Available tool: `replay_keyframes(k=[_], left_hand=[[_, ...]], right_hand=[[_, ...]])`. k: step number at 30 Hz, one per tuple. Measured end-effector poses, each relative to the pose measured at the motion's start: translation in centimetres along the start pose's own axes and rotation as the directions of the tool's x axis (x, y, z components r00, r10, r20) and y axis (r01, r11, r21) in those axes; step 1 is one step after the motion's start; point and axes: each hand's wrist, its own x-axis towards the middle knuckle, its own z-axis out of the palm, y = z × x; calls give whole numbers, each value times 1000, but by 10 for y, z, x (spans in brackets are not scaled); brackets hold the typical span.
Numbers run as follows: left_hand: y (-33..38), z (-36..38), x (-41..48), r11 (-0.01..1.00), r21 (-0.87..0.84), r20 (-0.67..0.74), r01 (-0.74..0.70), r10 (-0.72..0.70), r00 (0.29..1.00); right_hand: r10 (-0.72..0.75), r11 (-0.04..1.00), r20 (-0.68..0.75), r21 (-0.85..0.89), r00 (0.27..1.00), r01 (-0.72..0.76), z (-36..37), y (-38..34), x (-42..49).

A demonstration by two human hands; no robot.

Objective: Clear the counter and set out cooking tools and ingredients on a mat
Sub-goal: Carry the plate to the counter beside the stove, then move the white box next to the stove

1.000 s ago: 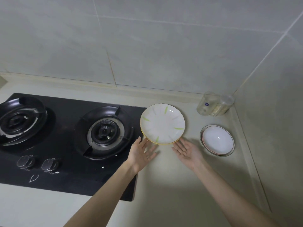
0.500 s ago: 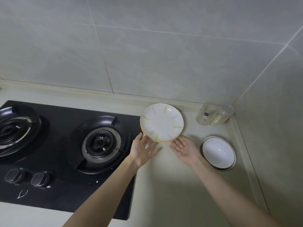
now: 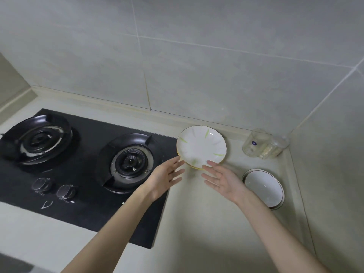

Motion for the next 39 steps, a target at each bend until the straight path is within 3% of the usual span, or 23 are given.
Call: replay_keyframes(k=[5,14,19,26,30,39], left_hand=[[6,-24,-55,987,-20,-24,-162,161,987],[-6,-100,-174,923,-127,-312,-362,309,898],[-22,-154,-251,864,-76,-530,-498,388,754],[-71,-251,-392,778,6,-790,-628,389,474],[-111,-307,-481,756,36,-871,-653,344,351],[-186,-407,-656,736,88,-958,-671,247,145]], right_hand=[[-102,959,142,-251,985,135,37,-11,-25],[-42,818,494,-483,869,314,154,26,-63],[60,739,613,-558,788,378,233,71,-84],[226,624,721,-623,655,471,362,174,-139],[299,542,769,-624,565,562,431,251,-180],[432,542,810,-585,397,603,560,409,-285]])
